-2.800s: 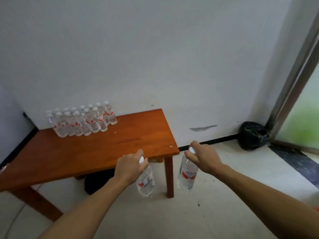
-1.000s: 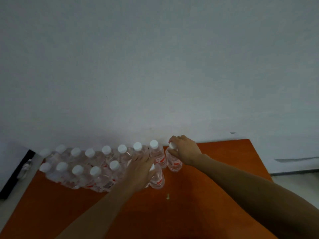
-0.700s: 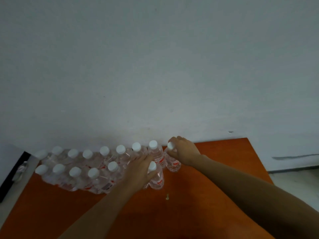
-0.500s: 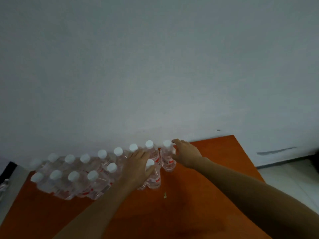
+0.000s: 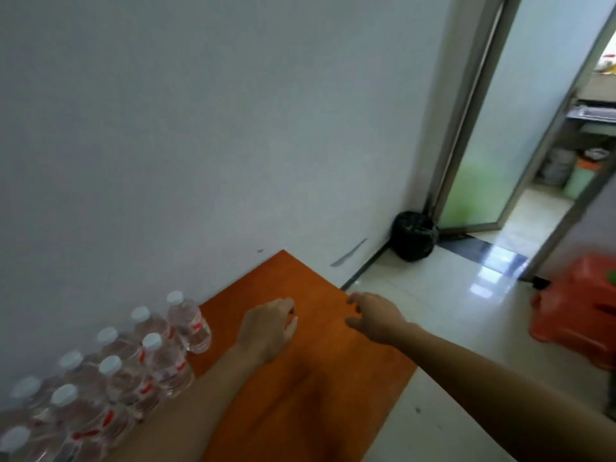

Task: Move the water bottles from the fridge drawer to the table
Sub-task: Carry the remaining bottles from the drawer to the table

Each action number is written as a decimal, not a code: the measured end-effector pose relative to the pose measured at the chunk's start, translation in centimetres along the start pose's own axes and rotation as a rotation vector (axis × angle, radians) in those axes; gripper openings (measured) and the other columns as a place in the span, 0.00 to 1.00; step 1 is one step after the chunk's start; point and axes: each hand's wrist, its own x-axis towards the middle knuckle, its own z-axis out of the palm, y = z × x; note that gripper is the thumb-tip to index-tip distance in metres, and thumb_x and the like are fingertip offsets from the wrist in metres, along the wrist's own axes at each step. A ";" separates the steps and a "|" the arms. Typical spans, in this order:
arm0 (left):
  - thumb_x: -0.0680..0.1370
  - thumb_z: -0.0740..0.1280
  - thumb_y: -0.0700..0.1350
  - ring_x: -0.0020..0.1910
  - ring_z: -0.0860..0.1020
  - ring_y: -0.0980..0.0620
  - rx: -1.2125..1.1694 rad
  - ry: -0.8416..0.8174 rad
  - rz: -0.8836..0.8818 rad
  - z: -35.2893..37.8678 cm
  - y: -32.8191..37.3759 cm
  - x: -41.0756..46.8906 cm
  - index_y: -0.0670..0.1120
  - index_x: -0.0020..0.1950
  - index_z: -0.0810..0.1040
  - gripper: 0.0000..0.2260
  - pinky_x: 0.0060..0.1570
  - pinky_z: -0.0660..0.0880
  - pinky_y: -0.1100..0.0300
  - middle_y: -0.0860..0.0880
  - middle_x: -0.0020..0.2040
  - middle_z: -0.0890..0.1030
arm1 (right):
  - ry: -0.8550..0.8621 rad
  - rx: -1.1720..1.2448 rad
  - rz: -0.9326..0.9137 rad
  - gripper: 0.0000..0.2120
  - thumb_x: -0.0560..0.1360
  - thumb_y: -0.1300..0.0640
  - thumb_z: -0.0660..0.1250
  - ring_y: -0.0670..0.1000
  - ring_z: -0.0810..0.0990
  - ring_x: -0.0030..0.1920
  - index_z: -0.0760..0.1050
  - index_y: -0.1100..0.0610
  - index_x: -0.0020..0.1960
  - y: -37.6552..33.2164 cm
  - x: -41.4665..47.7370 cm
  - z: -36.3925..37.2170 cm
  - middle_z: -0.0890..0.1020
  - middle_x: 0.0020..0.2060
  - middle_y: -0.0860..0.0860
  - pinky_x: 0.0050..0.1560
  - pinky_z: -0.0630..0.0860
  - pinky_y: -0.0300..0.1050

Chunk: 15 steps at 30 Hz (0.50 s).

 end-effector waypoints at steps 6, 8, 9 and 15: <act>0.78 0.61 0.50 0.41 0.78 0.51 -0.053 -0.052 0.291 3.0 15.8 4.7 0.49 0.51 0.75 0.07 0.39 0.74 0.58 0.50 0.44 0.80 | 0.159 0.038 0.308 0.21 0.76 0.44 0.66 0.50 0.78 0.53 0.71 0.50 0.66 14.0 -11.2 -4.5 0.79 0.58 0.50 0.52 0.76 0.44; 0.78 0.61 0.51 0.42 0.78 0.51 -0.080 -0.068 0.377 4.5 22.0 5.6 0.49 0.52 0.75 0.08 0.41 0.75 0.57 0.50 0.45 0.81 | 0.184 0.049 0.379 0.21 0.76 0.44 0.65 0.51 0.78 0.54 0.71 0.50 0.66 19.0 -15.6 -6.1 0.79 0.58 0.50 0.51 0.75 0.45; 0.78 0.61 0.51 0.42 0.78 0.51 -0.094 -0.075 0.413 5.2 25.3 5.9 0.49 0.53 0.75 0.08 0.43 0.76 0.56 0.50 0.45 0.81 | 0.197 0.062 0.412 0.21 0.75 0.44 0.65 0.52 0.78 0.54 0.71 0.50 0.66 21.5 -17.9 -6.8 0.79 0.57 0.50 0.52 0.75 0.46; 0.78 0.61 0.52 0.45 0.78 0.49 -0.155 -0.107 0.605 10.7 46.2 5.6 0.50 0.54 0.75 0.09 0.43 0.71 0.57 0.51 0.47 0.81 | 0.272 0.126 0.637 0.21 0.74 0.45 0.67 0.53 0.78 0.56 0.73 0.50 0.65 36.2 -32.6 -10.4 0.79 0.58 0.51 0.52 0.72 0.43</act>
